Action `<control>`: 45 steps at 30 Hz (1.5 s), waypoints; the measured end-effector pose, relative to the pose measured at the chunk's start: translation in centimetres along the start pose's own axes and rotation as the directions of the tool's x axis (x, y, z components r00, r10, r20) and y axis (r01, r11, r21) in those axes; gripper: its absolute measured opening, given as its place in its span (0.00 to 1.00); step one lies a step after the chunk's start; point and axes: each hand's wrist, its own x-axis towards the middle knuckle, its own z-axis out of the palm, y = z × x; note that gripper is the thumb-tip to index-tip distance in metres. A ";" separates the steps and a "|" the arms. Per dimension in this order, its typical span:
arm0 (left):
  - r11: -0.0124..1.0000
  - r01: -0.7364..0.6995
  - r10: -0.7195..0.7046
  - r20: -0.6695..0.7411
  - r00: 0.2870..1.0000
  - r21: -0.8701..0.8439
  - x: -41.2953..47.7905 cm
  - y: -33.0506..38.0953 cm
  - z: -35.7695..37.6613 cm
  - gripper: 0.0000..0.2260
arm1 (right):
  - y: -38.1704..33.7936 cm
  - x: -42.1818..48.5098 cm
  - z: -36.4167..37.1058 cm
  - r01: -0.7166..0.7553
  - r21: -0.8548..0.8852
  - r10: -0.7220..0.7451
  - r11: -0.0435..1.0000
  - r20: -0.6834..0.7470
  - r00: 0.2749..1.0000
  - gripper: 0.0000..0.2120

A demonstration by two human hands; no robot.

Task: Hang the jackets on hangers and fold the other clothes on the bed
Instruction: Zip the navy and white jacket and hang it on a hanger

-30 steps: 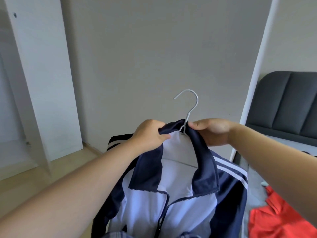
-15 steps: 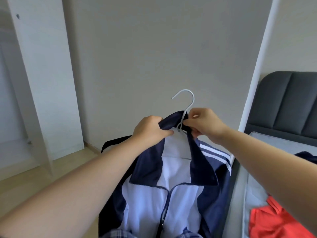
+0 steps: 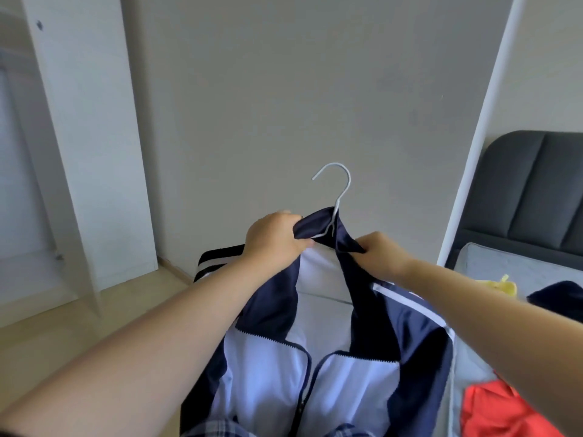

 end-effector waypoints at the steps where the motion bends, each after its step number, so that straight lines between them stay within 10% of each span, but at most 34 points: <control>1: 0.994 -0.055 0.060 -0.050 0.997 0.097 0.2 0.1 -0.1 0.15 | -0.2 0.2 0.5 0.005 0.040 -0.001 0.999 -0.083 0.997 0.19; 7: 0.970 0.196 -0.225 0.219 0.950 0.146 0.2 -0.1 -0.7 0.11 | -0.3 0.9 1.6 0.011 0.189 0.050 0.982 -0.316 0.948 0.23; 9: 0.949 0.309 -0.314 0.113 0.943 0.064 0.6 0.3 -1.0 0.09 | -0.5 1.1 1.4 0.020 0.176 0.051 0.984 -0.390 0.919 0.22; 11: 0.971 0.225 -0.218 -0.095 0.971 0.075 0.3 1.0 -1.1 0.10 | -0.6 1.6 0.8 0.014 0.191 0.074 0.982 -0.445 0.893 0.22; 16: 0.959 -0.217 0.131 0.394 0.910 0.184 -1.3 1.5 -0.1 0.19 | -1.2 2.9 0.0 0.025 0.260 0.056 0.965 -0.298 0.953 0.25; 19: 0.984 -0.173 0.174 -0.036 0.984 0.036 0.1 -0.1 -1.3 0.13 | -0.7 2.7 -0.3 0.078 0.186 -0.030 0.979 -0.249 0.968 0.24; 23: 0.997 -0.075 0.065 0.287 0.956 0.022 0.8 -1.7 -2.2 0.07 | -0.2 2.2 -0.6 0.205 0.125 -0.167 0.971 -0.263 0.950 0.24; 27: 0.999 0.026 -0.030 0.101 0.994 0.042 0.6 -2.2 -1.4 0.08 | -0.1 2.3 -0.7 0.264 0.091 -0.225 0.960 -0.305 0.925 0.22; 33: 0.978 0.107 -0.078 -0.164 0.983 0.179 -0.3 -4.7 -1.2 0.06 | 3.3 2.6 -2.6 0.075 -0.639 0.033 0.765 0.156 0.987 0.10; 37: 0.982 0.175 -0.141 -0.326 0.935 0.078 0.0 -5.6 -2.0 0.05 | 3.0 3.5 -2.3 0.033 -0.712 -0.281 0.701 -0.234 0.931 0.05; 39: 0.989 0.115 -0.075 -0.348 0.935 0.095 0.3 -5.4 -2.5 0.05 | 2.1 4.2 -1.7 -0.036 -0.784 -0.201 0.619 -0.203 0.958 0.07; 42: 0.988 0.069 -0.022 -0.309 0.951 0.139 0.2 -4.5 -2.5 0.07 | 0.0 4.9 -0.4 -0.012 -0.649 -0.029 0.761 -0.052 0.998 0.03; 45: 0.985 0.090 -0.040 -0.306 0.951 0.150 -0.1 -4.4 -2.7 0.07 | -2.4 4.8 0.0 0.169 -0.294 -0.160 0.941 0.054 0.986 0.09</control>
